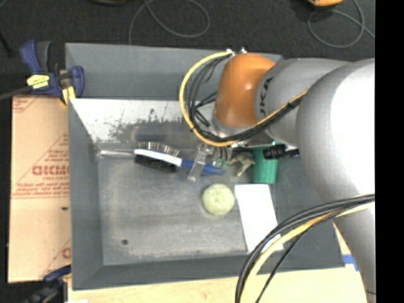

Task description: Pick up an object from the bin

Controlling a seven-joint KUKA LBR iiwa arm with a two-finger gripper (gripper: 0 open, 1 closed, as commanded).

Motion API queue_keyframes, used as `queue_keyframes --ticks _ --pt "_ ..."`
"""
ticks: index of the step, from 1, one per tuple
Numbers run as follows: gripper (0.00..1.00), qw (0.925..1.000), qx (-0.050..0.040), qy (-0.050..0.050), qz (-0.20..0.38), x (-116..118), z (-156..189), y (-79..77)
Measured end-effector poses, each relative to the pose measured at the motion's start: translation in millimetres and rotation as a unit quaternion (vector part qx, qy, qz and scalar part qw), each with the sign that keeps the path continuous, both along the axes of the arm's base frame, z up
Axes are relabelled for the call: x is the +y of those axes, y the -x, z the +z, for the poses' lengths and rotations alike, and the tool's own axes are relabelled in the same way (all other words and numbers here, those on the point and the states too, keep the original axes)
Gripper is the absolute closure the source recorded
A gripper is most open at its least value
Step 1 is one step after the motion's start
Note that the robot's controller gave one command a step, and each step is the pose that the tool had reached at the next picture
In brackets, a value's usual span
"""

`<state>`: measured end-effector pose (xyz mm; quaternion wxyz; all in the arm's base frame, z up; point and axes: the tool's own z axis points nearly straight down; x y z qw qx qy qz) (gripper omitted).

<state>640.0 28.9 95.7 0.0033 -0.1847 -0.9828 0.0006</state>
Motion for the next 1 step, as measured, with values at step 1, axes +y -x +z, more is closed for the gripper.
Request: queue_keyframes --ticks 1 --pt "1.0 1.0 -0.005 -0.001 0.001 0.1 18.0 -2.6"
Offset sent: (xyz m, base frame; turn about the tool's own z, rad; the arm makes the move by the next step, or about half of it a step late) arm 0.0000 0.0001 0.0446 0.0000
